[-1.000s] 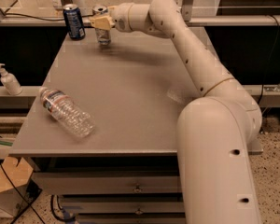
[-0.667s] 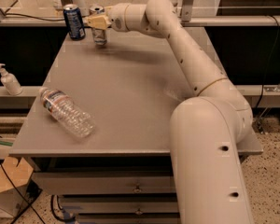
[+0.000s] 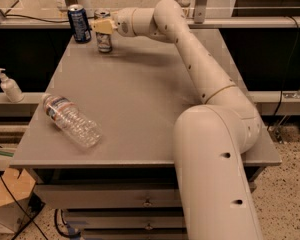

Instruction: Move redbull can near pepsi can

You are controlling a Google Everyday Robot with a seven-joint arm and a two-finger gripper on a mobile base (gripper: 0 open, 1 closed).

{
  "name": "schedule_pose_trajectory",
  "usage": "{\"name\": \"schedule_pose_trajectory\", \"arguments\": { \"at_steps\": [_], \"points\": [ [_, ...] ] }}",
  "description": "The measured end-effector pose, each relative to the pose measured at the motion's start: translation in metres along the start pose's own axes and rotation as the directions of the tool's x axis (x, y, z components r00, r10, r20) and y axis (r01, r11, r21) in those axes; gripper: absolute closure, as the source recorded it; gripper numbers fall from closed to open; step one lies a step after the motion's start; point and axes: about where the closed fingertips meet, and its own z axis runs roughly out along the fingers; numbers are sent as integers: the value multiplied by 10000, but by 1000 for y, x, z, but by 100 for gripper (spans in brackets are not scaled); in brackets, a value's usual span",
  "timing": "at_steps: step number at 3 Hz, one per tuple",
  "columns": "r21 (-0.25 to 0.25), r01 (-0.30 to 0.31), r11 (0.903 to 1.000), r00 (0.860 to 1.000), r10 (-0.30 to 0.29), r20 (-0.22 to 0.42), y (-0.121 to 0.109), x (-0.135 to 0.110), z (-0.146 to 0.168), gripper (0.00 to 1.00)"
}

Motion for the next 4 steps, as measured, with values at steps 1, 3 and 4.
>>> {"name": "schedule_pose_trajectory", "arguments": {
  "at_steps": [1, 3, 4],
  "points": [
    [-49, -15, 10000, 10000, 15, -9, 2, 1, 3, 36],
    [-140, -39, 9999, 10000, 39, -30, 6, 3, 10, 0],
    [-142, -40, 9999, 10000, 39, -30, 6, 3, 10, 0]
  ]
}}
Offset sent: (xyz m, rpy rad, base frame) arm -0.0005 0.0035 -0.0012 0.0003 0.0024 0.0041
